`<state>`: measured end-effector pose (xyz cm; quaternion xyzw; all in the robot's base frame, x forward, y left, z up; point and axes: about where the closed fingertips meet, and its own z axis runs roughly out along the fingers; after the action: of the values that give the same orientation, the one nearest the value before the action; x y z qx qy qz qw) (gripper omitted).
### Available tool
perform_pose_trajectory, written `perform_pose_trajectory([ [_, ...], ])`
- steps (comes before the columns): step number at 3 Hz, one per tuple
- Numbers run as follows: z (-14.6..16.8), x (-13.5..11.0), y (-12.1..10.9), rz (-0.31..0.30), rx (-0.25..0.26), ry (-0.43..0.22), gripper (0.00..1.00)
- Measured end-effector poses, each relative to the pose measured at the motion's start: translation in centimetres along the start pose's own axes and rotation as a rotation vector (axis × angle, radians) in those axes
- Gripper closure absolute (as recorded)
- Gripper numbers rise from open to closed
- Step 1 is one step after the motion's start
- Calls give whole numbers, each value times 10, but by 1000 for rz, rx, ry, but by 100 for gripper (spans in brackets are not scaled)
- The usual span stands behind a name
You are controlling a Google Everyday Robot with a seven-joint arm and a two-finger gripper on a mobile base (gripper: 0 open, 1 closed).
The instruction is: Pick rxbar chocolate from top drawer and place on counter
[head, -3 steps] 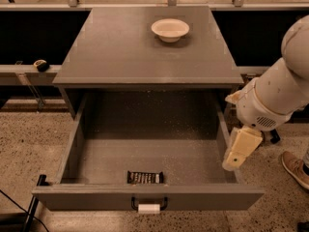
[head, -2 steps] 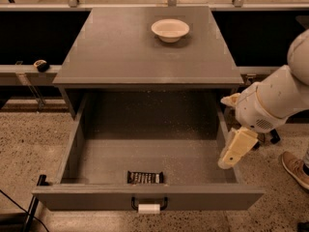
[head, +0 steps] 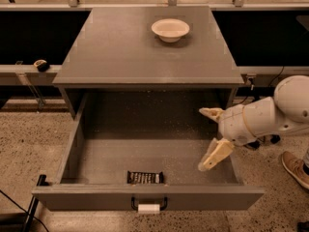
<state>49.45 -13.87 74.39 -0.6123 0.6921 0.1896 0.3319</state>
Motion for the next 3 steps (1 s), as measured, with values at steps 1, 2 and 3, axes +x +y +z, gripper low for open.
perform_pose_trajectory([
  [1, 23, -9, 2, -86, 15, -1, 19],
  [2, 48, -12, 14, -144, 21, 44, 42],
  [3, 71, -11, 27, -176, -3, 76, 45],
])
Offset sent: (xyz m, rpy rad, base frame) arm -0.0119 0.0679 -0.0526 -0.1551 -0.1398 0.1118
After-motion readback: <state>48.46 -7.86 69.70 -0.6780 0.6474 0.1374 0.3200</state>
